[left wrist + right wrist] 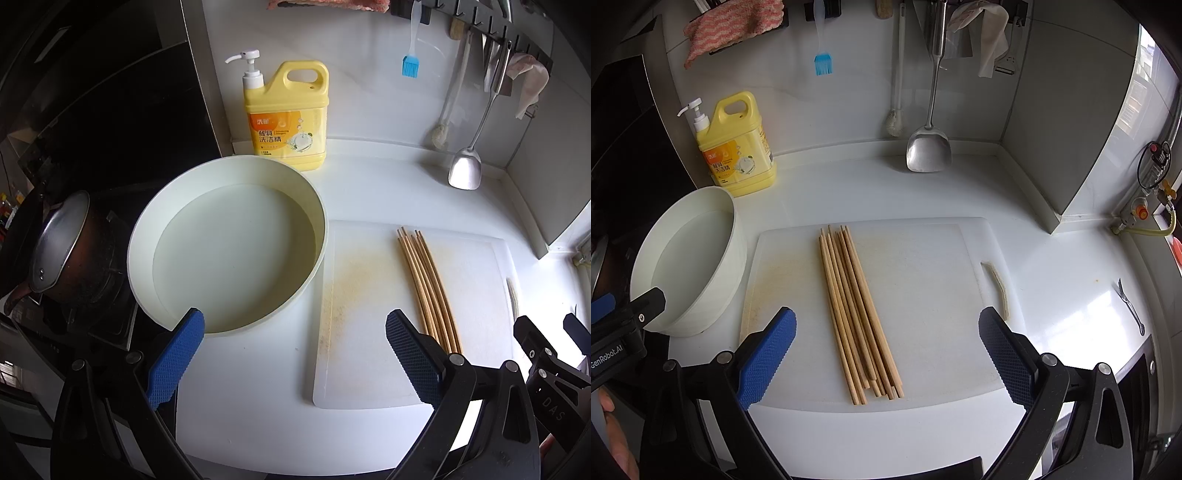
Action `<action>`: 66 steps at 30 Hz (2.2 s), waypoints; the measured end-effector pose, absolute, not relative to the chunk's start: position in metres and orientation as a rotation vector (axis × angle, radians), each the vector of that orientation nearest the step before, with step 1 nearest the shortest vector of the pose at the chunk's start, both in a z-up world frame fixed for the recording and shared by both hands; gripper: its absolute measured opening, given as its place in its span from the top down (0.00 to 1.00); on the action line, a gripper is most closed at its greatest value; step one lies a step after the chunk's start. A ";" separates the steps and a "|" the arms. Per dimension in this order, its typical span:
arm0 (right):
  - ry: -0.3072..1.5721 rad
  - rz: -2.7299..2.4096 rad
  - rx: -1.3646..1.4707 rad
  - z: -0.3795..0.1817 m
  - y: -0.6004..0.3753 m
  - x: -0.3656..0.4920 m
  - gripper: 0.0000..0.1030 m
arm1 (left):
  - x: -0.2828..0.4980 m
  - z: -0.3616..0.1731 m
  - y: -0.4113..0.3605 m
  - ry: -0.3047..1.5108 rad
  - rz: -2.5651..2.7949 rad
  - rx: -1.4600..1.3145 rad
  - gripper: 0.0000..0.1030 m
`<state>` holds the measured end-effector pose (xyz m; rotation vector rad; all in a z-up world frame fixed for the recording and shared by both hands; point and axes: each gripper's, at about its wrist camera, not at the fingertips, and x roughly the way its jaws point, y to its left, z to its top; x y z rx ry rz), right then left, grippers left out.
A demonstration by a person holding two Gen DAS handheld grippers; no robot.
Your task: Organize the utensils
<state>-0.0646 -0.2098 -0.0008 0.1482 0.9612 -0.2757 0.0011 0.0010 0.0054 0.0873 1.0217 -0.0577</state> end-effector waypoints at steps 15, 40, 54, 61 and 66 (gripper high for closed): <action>0.960 -0.275 0.149 -0.001 -0.210 -0.062 0.08 | -0.001 0.004 0.002 1.019 -0.056 0.083 0.06; 0.958 -0.275 0.152 -0.002 -0.210 -0.062 0.08 | -0.002 0.003 0.004 1.023 -0.057 0.082 0.06; 0.959 -0.273 0.151 -0.003 -0.210 -0.062 0.08 | 0.000 0.002 0.006 1.026 -0.056 0.078 0.06; 0.959 -0.273 0.152 -0.003 -0.210 -0.063 0.08 | 0.000 0.002 0.006 1.026 -0.056 0.078 0.06; 0.956 -0.276 0.148 -0.005 -0.210 -0.065 0.08 | 0.000 0.002 0.006 1.028 -0.056 0.079 0.06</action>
